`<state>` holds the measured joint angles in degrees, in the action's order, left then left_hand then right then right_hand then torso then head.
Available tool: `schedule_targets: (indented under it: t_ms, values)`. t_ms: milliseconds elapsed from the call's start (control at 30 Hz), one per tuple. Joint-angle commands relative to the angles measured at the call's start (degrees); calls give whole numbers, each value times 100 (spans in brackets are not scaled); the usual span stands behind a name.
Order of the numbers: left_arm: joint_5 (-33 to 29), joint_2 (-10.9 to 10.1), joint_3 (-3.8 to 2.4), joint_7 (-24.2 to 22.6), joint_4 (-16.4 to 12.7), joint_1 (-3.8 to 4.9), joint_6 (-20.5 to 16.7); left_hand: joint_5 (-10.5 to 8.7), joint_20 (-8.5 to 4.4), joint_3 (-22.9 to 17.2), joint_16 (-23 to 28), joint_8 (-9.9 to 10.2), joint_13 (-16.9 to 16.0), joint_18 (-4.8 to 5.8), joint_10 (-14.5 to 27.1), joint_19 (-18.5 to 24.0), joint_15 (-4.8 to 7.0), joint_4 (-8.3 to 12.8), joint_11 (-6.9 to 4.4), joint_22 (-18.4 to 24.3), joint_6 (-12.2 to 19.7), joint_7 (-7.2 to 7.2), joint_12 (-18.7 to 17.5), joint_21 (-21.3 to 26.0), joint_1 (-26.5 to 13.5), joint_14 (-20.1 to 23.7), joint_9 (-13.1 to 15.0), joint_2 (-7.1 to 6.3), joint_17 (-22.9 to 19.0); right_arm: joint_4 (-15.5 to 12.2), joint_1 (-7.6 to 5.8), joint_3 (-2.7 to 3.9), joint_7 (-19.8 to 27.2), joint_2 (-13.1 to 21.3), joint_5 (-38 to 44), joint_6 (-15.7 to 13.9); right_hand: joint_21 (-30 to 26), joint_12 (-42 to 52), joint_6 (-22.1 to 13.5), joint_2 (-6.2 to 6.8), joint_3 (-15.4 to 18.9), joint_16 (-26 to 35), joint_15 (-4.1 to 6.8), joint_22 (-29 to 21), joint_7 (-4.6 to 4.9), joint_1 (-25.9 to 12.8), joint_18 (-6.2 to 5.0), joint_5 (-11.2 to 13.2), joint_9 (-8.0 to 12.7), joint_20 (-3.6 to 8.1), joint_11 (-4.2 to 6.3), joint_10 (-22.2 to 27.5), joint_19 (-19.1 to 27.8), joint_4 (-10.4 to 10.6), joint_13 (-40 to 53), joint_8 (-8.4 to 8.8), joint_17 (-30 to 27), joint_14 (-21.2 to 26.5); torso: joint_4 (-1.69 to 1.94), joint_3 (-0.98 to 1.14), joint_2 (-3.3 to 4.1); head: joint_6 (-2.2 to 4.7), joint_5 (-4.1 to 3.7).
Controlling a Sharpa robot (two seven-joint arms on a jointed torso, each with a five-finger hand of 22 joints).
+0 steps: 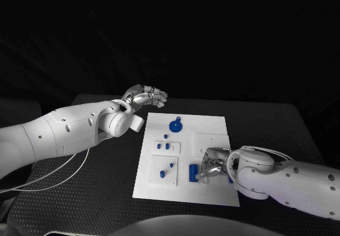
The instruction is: Assemble the parts on the task board
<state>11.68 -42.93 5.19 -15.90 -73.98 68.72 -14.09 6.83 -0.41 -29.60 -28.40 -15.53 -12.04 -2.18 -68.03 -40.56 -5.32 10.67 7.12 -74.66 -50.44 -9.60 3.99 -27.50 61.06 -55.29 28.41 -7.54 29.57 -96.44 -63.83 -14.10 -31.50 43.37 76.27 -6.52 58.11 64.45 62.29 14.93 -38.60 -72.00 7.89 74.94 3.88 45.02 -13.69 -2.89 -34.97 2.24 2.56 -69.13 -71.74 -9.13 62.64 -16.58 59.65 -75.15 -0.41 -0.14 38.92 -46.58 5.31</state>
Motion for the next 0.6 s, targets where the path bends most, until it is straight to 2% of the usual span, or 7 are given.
schedule_targets:
  t_ms: [33,167,267,333,433,533,600]
  values:
    - [-25,3,-4,-40,-7,6,65,-2,14,-3,31,-38,7,0,36,-18,-14,-37,-3,-8,54,-4,8,33,-53,-46,-6,4,7,-51,13,-6,84,77,-315,11,-20,-38,-18,110,22,41,23,29,7,-52,-131,9,-30,27,-16,-24,-1,62,7,-9,4,3,-4,3,0,0,-8]
    - [-25,-1,-3,-41,4,6,59,-2,14,-4,32,-39,7,-1,36,-18,-14,-38,-3,-9,54,-4,8,34,-53,-46,-6,4,8,-143,-18,10,141,286,-483,-121,-27,-49,-42,146,77,48,18,29,15,-153,-131,9,-28,27,-24,-9,9,121,13,8,2,6,-8,7,-1,22,-26]
    - [-25,-11,-3,-42,8,6,54,-2,14,-3,34,-39,8,-1,36,-18,-14,-39,-3,-10,53,-4,8,35,-53,-46,-6,4,10,-168,-129,113,172,507,-558,-169,-36,-57,-132,143,95,56,5,28,41,-174,-131,8,-21,37,-48,7,17,143,19,54,1,8,-13,10,-2,63,-64]
    - [-25,-9,-3,-44,7,6,57,-2,14,-3,35,-39,8,-1,36,-18,-14,-39,-3,-10,53,-4,8,36,-53,-46,-7,3,11,-160,-202,150,182,617,-715,-158,-36,-57,-140,125,84,57,1,28,45,-154,-131,8,-25,42,-52,6,16,143,21,56,1,7,-22,12,-3,81,-76]
    - [-25,-2,-3,-48,8,6,67,-2,14,-3,36,-40,8,-1,36,-18,-14,-39,-3,-11,53,-4,8,36,-53,-47,-7,2,13,-124,-348,183,186,822,-899,-30,-32,-45,-209,77,57,56,-17,30,69,-77,-131,8,-26,52,-76,-9,8,130,31,87,3,1,-22,14,-2,118,-114]
    - [-25,-6,-3,-48,16,5,56,-3,14,-2,37,-40,8,-1,35,-18,-14,-40,-3,-12,52,-3,9,37,-54,-47,-7,2,14,-98,-412,192,149,970,-900,90,-25,-36,-210,27,55,51,-26,34,74,-25,-131,8,-39,56,-82,-20,1,110,38,81,7,-4,-18,17,-3,139,-160]
    - [-25,-6,-2,-48,21,5,59,-3,14,-2,38,-41,8,0,35,-19,-14,-41,-3,-13,52,-3,9,38,-55,-47,-7,2,15,-98,-436,193,79,1088,-849,200,-18,-28,-206,-58,49,46,-28,38,74,39,-131,8,-52,60,-83,-29,-4,76,44,73,11,-7,-22,22,-4,154,-177]
